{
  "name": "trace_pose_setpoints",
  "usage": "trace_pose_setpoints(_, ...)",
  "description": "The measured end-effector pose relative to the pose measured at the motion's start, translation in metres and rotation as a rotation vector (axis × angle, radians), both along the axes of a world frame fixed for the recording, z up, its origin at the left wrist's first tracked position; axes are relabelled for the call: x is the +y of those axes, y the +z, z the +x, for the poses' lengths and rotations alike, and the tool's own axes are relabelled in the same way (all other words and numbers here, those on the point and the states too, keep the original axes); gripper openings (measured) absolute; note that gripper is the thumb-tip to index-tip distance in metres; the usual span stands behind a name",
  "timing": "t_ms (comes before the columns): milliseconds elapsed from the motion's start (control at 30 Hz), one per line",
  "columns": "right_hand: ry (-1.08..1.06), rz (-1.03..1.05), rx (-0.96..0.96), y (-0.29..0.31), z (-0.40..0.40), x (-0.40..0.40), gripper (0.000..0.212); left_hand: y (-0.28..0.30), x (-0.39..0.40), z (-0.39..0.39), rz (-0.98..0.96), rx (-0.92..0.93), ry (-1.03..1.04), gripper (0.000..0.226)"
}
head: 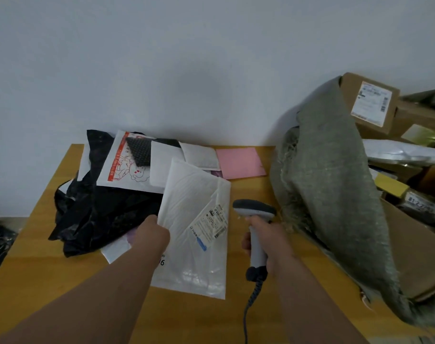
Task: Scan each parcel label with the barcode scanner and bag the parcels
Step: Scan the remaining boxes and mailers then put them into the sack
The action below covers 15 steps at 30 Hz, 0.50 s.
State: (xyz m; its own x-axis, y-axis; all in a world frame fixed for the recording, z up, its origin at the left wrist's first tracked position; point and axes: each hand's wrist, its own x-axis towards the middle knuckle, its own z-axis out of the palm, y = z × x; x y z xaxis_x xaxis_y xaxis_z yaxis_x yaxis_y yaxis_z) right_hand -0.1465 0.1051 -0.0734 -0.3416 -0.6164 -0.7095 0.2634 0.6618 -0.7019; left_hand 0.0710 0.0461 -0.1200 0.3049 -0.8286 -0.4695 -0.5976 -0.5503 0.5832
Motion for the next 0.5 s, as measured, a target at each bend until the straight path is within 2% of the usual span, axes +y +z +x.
trace_pose_setpoints(167, 0.04, -0.02, 0.009, 0.001, 0.0, -0.002, 0.018, 0.014, -0.004, -0.001, -0.117, 0.088, 0.014, 0.017)
trace_pose_setpoints(367, 0.01, -0.089, 0.011, 0.008, 0.004, -0.005, 0.024, 0.041, -0.011, -0.008, -0.257, 0.348, 0.107, 0.024)
trace_pose_setpoints(500, -0.019, -0.185, 0.046, 0.017, 0.003, -0.005, 0.022, 0.048, -0.013, -0.006, -0.311, 0.379, 0.159, 0.02)
